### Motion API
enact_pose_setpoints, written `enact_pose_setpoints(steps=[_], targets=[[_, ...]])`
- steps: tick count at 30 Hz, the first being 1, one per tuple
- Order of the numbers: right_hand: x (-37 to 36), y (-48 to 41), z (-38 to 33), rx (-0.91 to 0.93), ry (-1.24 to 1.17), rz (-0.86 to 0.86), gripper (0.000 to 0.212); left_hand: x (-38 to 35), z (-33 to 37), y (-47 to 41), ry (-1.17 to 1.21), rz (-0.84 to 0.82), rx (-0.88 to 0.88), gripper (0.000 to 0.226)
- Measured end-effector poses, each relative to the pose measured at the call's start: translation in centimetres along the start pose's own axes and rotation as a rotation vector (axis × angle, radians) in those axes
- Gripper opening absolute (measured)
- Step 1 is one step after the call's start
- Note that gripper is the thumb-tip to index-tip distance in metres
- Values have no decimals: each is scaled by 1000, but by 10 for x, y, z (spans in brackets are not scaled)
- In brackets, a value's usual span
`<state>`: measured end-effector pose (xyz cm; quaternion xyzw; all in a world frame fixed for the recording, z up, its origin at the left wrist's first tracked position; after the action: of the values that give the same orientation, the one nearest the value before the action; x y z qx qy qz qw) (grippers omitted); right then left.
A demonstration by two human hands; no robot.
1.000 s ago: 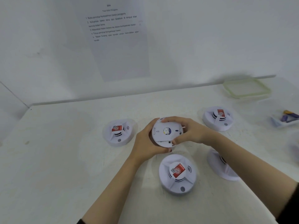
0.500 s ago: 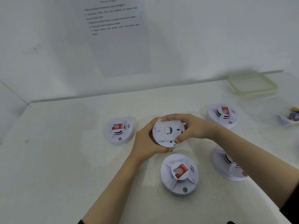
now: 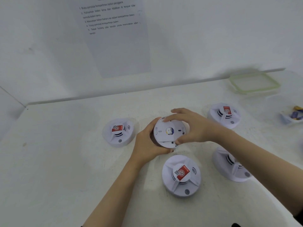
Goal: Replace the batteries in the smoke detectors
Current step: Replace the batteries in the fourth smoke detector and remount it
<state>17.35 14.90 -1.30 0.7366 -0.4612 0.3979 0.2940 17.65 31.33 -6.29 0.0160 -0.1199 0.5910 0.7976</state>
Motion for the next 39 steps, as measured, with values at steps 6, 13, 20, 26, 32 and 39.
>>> enact_pose_setpoints(steps=[6, 13, 20, 26, 32, 39], targets=[[-10, -4, 3, 2, -192, 6, 71, 1, 0, 0, 20, -14, 7, 94], [-21, -10, 1, -23, -354, 27, 64, 2, 6, -2, 57, -49, 9, 82], [-22, -18, -2, -47, -380, -65, 66, 2, 6, -5, 74, -69, 25, 80], [-23, -21, 3, -99, -376, -132, 66, 2, 4, -5, 92, -74, 28, 80], [-21, -26, 2, -73, -360, -182, 68, 2, 3, -6, 96, -84, 18, 78], [-20, -27, -1, -63, -326, -192, 65, 2, 2, -5, 97, -80, 11, 79]])
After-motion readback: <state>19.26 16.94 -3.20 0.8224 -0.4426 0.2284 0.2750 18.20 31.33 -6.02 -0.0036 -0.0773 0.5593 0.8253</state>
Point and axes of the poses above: each hand's wrist, its own y-axis away from the middle knuckle, its own x-axis out of the back of the hand, z = x × y, the point moved 5 cm from there along -y, towards the middle knuckle, and after that the axes turned 10 degrees about y, right-handed, at the moved point
